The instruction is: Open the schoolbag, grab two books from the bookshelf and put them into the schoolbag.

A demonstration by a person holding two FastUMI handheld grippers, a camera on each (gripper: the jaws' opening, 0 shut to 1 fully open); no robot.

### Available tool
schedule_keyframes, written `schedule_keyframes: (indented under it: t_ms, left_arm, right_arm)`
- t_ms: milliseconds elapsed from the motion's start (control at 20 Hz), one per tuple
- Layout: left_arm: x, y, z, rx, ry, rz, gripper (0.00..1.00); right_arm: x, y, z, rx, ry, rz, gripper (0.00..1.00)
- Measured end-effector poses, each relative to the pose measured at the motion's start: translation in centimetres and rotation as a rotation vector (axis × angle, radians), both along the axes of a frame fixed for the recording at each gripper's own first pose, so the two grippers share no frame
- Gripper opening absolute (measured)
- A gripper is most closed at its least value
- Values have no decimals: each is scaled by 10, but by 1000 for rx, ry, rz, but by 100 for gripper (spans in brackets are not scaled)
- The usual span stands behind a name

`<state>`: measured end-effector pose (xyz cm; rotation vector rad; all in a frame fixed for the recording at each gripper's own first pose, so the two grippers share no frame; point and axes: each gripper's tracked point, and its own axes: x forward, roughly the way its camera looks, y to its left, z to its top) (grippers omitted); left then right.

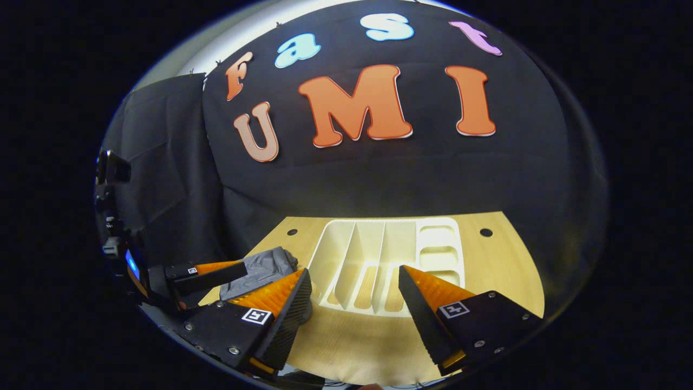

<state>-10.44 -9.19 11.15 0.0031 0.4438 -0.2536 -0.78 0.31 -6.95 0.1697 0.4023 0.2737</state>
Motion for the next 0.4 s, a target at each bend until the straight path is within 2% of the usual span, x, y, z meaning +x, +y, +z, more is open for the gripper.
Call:
schedule_keyframes:
  t_ms: [250,400]
  left_arm:
    - [11,-11,77,-61,-219,102,92]
    - [8,-19,109,-90,-342,133,92]
  right_arm:
    - [13,-21,58,-27,-206,-38,96]
    - [16,-31,82,-58,-315,-70,95]
